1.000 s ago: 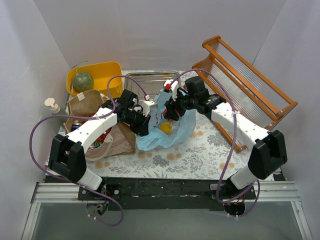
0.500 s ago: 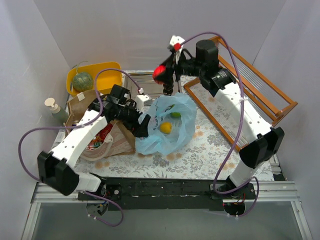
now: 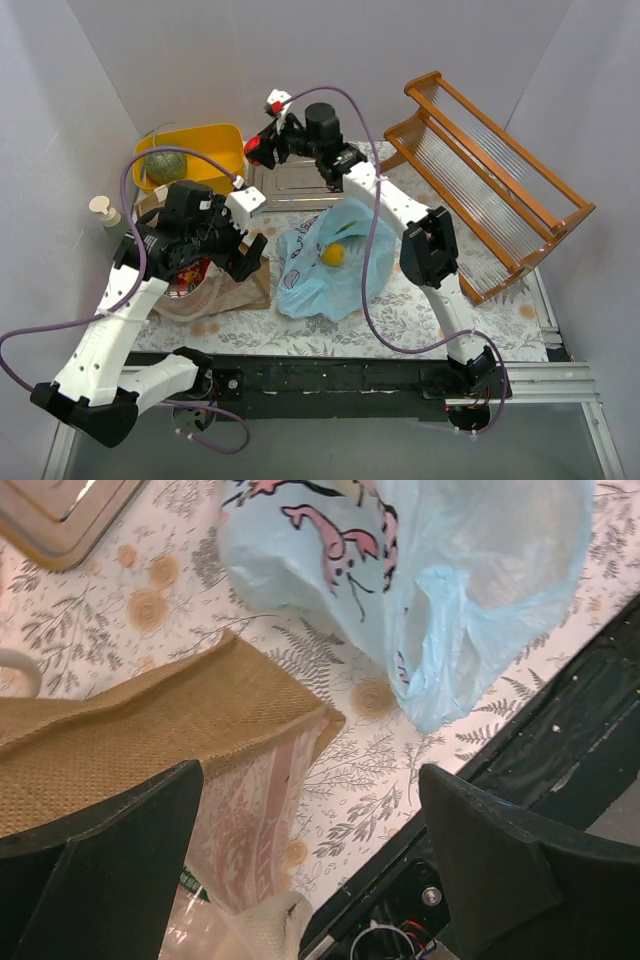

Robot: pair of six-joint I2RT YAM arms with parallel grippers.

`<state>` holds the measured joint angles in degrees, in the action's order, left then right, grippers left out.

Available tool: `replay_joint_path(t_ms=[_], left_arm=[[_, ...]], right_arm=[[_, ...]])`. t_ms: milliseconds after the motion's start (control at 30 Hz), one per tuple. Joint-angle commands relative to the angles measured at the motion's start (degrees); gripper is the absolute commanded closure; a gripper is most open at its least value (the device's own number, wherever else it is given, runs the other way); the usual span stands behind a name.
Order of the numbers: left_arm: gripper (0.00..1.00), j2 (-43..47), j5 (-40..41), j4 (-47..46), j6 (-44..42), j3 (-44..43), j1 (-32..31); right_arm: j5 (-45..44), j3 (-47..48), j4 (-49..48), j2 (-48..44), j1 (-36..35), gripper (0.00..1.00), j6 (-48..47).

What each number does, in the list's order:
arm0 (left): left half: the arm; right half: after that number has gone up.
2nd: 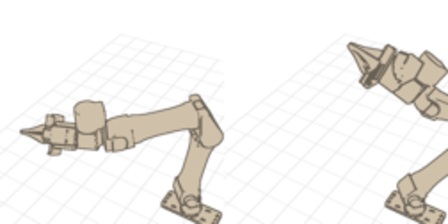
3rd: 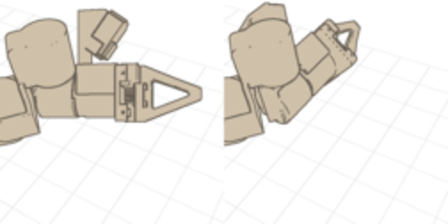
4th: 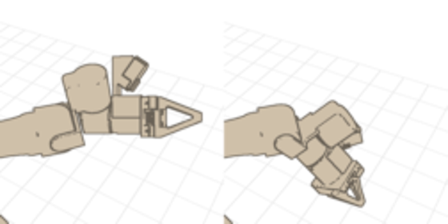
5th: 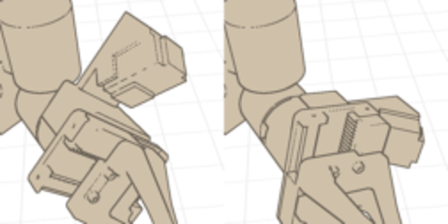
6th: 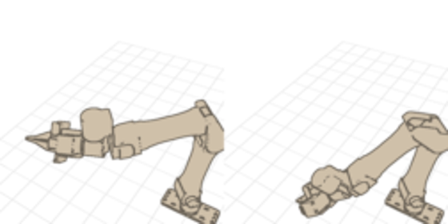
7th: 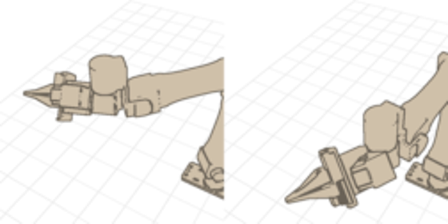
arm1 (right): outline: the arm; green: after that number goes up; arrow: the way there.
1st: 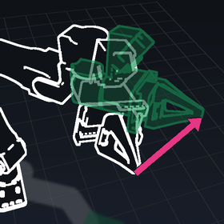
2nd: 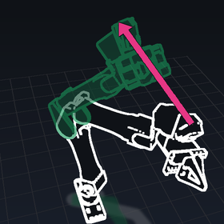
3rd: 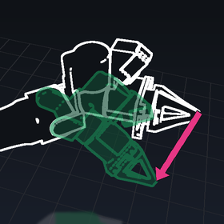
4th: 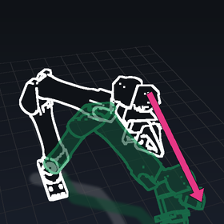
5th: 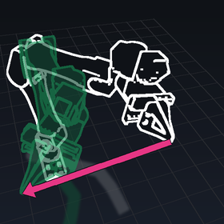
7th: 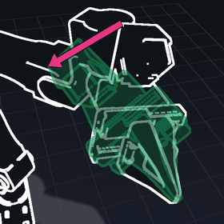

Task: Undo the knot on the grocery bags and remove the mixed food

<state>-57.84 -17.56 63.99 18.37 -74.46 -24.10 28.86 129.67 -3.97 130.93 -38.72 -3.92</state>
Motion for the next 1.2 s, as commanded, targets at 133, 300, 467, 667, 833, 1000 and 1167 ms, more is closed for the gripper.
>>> replay_joint_path(t_ms=[133,300,467,667,833,1000,1167], left_arm=[[0.11,1.7,10.2,2.3,1.0,-10.6,3.2],[0.11,4.0,20.9,4.8,3.0,-14.8,3.5],[0.1,3.2,23.6,9.4,3.0,-19.2,4.5],[0.1,1.6,19.6,11.9,4.4,-22.7,9.0],[0.1,1.9,18.0,13.2,4.7,-21.4,10.0],[0.1,1.9,17.6,12.4,4.8,-20.0,10.3],[0.09,2.1,16.0,10.4,5.8,-17.9,10.3]], right_arm=[[-7.7,6.3,-19.9,10.2,-4.3,0.75,3.0],[-12.3,9.0,-25.5,17.0,-7.0,0.75,2.6],[-17.9,13.4,-30.2,22.3,-8.0,0.81,0.3],[-23.1,15.4,-34.3,27.4,-7.7,0.99,-2.1],[-23.4,17.1,-37.2,30.3,-7.7,0.99,-3.3],[-24.5,15.5,-37.3,29.4,-8.0,0.99,-2.2],[-25.1,10.4,-38.0,23.2,-7.4,0.99,-2.3]])
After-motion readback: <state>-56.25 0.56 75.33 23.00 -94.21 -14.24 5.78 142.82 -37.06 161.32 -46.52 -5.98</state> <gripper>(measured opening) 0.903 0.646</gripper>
